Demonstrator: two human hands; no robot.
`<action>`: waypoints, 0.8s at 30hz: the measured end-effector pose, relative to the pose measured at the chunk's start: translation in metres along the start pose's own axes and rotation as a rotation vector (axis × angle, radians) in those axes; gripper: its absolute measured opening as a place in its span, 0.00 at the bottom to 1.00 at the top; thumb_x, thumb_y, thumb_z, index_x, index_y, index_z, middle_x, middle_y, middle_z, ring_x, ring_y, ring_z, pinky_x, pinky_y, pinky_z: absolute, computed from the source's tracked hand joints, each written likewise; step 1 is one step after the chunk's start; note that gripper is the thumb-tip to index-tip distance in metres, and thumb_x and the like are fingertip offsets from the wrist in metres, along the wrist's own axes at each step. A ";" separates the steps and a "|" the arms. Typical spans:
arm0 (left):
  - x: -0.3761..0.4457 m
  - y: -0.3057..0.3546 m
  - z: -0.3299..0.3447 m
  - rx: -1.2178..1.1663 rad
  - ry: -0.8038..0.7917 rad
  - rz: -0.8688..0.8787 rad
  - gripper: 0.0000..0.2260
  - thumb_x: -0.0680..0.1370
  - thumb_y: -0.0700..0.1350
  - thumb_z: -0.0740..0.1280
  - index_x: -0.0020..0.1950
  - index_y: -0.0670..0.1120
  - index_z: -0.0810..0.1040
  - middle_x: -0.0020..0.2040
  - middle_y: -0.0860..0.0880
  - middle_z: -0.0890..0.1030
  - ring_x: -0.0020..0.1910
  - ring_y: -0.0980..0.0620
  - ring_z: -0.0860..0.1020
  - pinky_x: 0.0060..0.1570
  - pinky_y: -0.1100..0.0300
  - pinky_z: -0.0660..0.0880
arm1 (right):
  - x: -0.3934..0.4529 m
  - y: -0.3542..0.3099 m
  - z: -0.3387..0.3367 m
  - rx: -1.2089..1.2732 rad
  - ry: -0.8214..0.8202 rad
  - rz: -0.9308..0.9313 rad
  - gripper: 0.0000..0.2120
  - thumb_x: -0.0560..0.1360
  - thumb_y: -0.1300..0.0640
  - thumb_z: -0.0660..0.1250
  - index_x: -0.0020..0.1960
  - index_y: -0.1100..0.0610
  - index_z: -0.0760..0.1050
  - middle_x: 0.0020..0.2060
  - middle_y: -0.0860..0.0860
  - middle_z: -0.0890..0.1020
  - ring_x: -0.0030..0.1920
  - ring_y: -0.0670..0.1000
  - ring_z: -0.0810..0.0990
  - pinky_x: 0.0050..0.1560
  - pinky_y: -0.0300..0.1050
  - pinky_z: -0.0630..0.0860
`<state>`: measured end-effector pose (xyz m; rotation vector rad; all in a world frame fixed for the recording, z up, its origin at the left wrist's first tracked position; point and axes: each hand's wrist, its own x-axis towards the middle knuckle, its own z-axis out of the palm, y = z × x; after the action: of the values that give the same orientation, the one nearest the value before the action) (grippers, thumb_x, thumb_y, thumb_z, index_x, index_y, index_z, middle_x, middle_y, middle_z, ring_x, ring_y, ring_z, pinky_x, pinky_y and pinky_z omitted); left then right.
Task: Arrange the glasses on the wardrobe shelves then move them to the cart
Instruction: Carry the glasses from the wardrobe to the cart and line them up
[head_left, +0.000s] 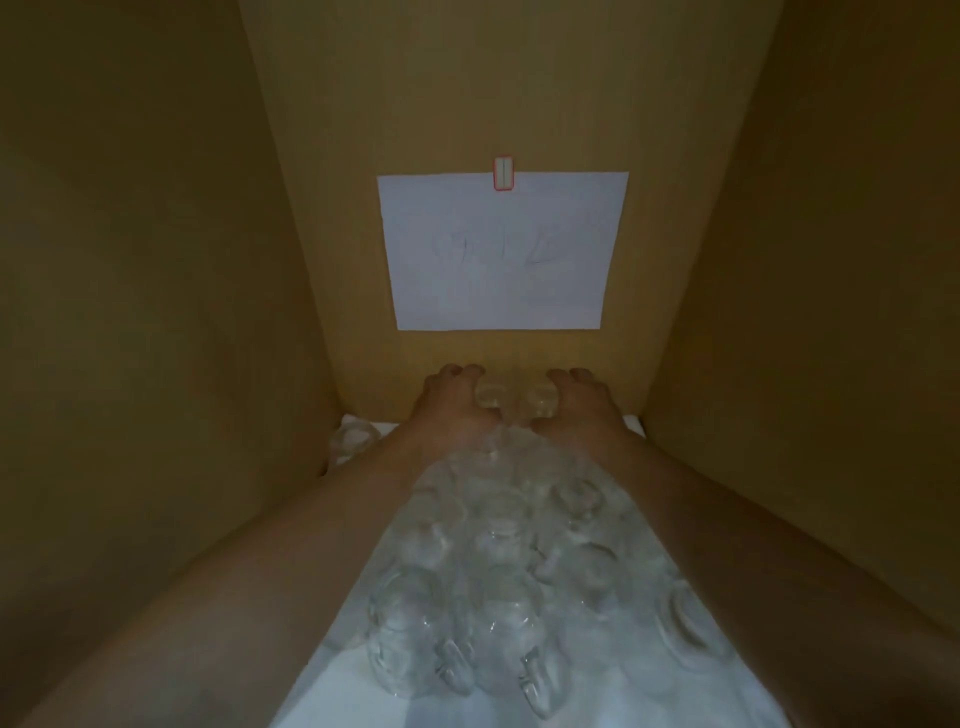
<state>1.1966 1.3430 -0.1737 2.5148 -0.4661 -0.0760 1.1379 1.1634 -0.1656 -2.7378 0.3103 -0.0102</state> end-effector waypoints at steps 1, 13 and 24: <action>0.007 -0.001 0.002 -0.014 -0.013 0.004 0.36 0.72 0.56 0.75 0.78 0.49 0.68 0.73 0.42 0.70 0.71 0.40 0.70 0.66 0.53 0.73 | 0.005 0.000 0.001 -0.003 0.000 0.009 0.39 0.74 0.43 0.73 0.79 0.53 0.62 0.73 0.57 0.66 0.72 0.62 0.67 0.70 0.55 0.69; 0.063 -0.009 0.026 -0.046 -0.206 -0.026 0.38 0.72 0.52 0.78 0.78 0.46 0.67 0.74 0.45 0.71 0.66 0.47 0.75 0.52 0.62 0.76 | 0.052 -0.003 0.018 -0.074 -0.113 0.050 0.41 0.71 0.46 0.77 0.78 0.51 0.62 0.70 0.57 0.68 0.69 0.62 0.71 0.67 0.58 0.72; 0.082 -0.014 0.048 -0.180 -0.209 -0.076 0.33 0.64 0.44 0.83 0.67 0.45 0.77 0.60 0.51 0.80 0.50 0.52 0.80 0.46 0.55 0.82 | 0.069 0.002 0.030 -0.140 -0.125 0.035 0.43 0.66 0.49 0.81 0.76 0.52 0.65 0.68 0.56 0.73 0.67 0.59 0.75 0.63 0.54 0.75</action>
<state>1.2702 1.3000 -0.2179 2.3564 -0.4261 -0.3959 1.2064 1.1581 -0.1964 -2.8545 0.3350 0.1977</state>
